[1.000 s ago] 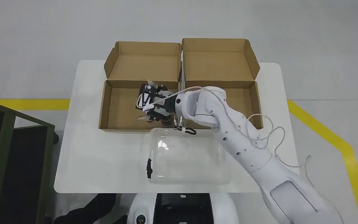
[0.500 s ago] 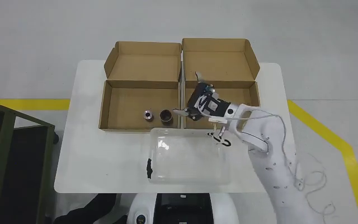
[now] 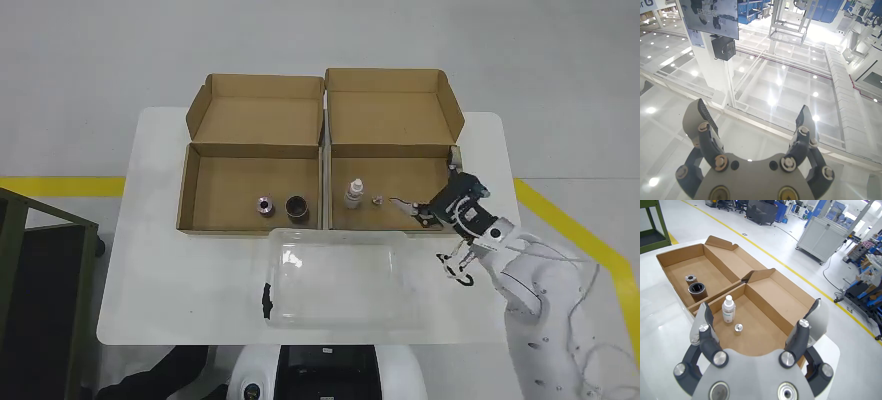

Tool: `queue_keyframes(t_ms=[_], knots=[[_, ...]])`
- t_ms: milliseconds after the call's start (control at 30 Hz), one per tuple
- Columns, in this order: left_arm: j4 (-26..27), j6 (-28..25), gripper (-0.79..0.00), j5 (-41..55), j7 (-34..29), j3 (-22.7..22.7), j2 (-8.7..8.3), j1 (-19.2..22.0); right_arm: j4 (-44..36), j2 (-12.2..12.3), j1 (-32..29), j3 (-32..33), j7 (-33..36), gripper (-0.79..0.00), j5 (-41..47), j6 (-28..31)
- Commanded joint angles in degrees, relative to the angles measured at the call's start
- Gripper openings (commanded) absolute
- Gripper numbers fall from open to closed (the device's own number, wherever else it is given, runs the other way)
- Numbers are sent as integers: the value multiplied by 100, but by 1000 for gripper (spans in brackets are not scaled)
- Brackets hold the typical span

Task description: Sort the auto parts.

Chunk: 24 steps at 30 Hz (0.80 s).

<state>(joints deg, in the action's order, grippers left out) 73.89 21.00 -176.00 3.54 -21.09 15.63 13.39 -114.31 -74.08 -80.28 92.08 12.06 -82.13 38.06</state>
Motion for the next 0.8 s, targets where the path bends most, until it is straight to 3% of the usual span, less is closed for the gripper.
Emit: queue_keyframes(t_ms=[0, 400, 767], knots=[[0, 0, 0, 0, 0, 0, 0, 0, 12, 17, -243, 192, -256, 0, 59, -68], [0, 0, 0, 0, 0, 0, 0, 0, 17, 77, -1359, 733, -1359, 0, 330, -339], [0, 0, 0, 0, 0, 0, 0, 0, 39, 121, -1773, 920, -1659, 0, 446, -459]])
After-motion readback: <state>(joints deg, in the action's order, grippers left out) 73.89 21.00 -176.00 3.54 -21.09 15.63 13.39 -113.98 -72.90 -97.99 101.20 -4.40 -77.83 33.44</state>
